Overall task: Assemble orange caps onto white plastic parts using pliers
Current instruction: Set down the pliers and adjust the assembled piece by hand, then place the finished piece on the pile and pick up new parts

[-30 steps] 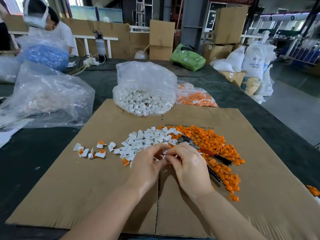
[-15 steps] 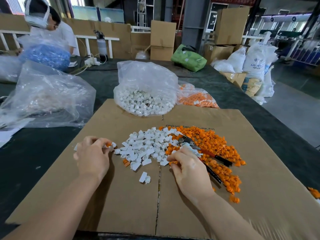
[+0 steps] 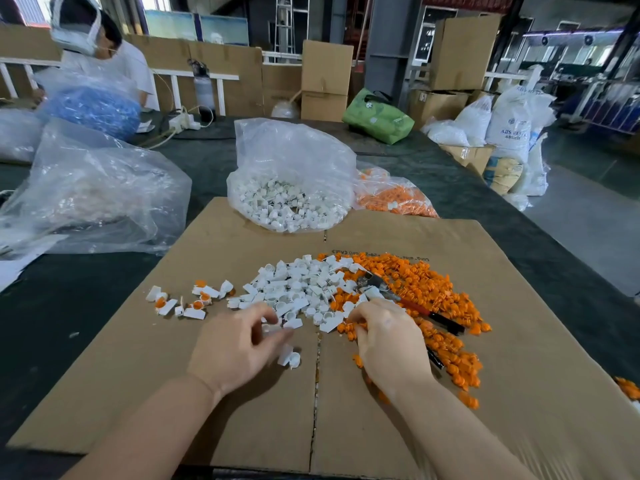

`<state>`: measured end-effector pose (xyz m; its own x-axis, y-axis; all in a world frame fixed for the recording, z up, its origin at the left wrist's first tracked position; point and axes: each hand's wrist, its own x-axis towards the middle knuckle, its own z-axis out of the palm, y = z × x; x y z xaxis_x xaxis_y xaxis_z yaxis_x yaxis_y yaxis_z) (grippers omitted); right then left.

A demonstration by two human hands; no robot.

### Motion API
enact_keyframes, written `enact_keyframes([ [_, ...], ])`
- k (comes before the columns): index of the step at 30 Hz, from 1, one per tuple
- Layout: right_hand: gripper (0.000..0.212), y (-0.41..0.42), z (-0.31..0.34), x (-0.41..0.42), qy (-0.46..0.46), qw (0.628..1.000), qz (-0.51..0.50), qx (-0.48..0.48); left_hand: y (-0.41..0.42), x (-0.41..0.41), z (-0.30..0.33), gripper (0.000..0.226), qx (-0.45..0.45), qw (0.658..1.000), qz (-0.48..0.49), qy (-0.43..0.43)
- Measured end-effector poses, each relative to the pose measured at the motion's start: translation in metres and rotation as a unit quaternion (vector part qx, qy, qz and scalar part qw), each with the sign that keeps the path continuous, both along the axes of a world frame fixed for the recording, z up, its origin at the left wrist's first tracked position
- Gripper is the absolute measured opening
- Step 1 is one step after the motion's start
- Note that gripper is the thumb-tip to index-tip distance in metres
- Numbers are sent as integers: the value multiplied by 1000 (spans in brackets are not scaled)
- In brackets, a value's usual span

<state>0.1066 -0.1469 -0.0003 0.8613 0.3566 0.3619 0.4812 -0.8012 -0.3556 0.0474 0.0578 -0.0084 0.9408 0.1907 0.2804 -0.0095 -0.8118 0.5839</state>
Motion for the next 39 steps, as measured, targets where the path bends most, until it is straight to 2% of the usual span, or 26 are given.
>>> enact_keyframes([
  [3,13,4,-2,2,-6,999,-1,-44,-7,1,-3,29,83,993,-73,42],
  [5,17,6,-4,3,-6,998,-9,-65,-12,4,-7,29,88,989,-98,61],
  [10,22,13,-9,5,-17,994,-16,-109,-26,17,-7,19,-1,997,-69,41],
  [16,12,15,-12,8,-31,992,-6,-119,-48,26,-11,23,-123,991,-17,39],
  [21,11,14,-8,7,-51,991,-2,-127,-54,27,-13,25,-180,983,6,26],
  [22,13,14,-5,4,-71,990,-3,-118,-55,27,-13,25,-190,981,6,22],
  [25,26,11,-6,-1,-118,993,4,3,-59,28,-13,28,-209,978,1,14],
  [28,22,10,-6,-6,-138,987,12,82,-62,28,-13,29,-205,979,-1,16],
  [30,21,9,-8,-8,-149,984,11,96,-63,28,-14,30,-213,977,2,14],
  [39,18,2,-26,-1,-258,964,19,-64,-64,26,-14,29,-241,971,10,2],
])
